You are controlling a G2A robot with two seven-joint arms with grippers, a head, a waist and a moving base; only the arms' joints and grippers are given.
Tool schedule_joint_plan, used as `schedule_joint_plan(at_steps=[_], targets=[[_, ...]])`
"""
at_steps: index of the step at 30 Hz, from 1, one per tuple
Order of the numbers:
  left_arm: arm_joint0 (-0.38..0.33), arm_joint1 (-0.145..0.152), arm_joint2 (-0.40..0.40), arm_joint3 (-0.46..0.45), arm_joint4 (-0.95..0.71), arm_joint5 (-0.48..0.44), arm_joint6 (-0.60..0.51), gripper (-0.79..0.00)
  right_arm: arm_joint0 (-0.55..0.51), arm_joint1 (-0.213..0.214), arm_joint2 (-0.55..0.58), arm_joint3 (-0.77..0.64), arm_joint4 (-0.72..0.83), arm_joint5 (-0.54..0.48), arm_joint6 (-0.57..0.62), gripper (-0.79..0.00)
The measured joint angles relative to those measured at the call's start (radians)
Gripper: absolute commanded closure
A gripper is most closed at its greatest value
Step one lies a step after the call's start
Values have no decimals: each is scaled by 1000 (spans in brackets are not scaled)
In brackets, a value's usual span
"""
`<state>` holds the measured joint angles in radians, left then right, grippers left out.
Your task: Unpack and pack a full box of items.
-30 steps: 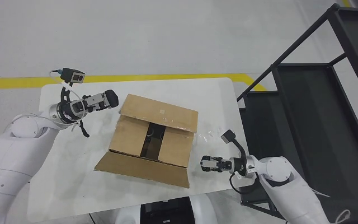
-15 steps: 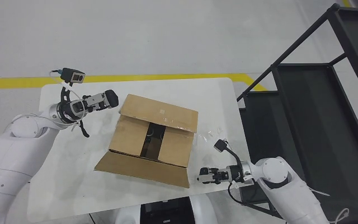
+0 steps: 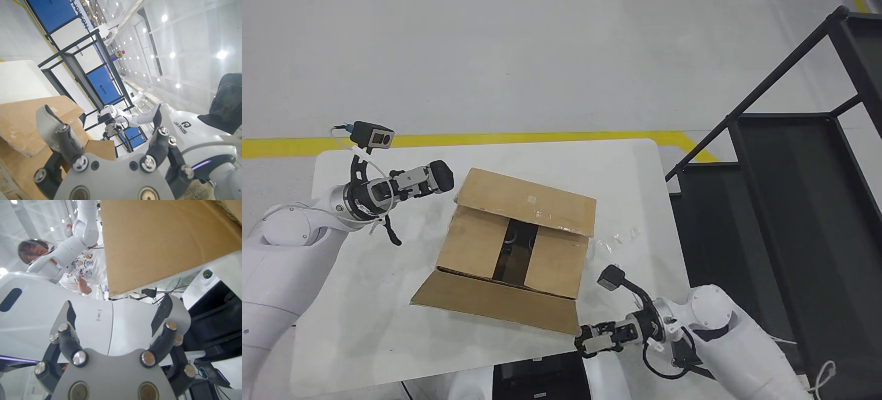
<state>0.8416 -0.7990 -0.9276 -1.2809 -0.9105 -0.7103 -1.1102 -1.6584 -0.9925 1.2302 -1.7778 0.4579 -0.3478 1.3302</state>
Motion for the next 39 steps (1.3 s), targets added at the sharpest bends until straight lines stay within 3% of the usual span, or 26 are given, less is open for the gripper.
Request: schedule_joint_plan(at_steps=[9,16,22,26,32,39], targets=[[0,0,0,0,0,0,0,-785,94,-20,-92,-9,115,-26,-17,-785],[0,0,0,0,0,0,0,-785,133,-24,-90,-38,173,-67,-21,-785],[0,0,0,0,0,0,0,-785,162,-32,-71,10,160,-87,-178,-785],[0,0,0,0,0,0,0,-785,190,-44,-82,29,133,-165,-280,-785],[0,0,0,0,0,0,0,-785,233,-56,-105,70,157,-200,-310,-785],[0,0,0,0,0,0,0,-785,270,-67,-129,112,67,-194,-392,-785]])
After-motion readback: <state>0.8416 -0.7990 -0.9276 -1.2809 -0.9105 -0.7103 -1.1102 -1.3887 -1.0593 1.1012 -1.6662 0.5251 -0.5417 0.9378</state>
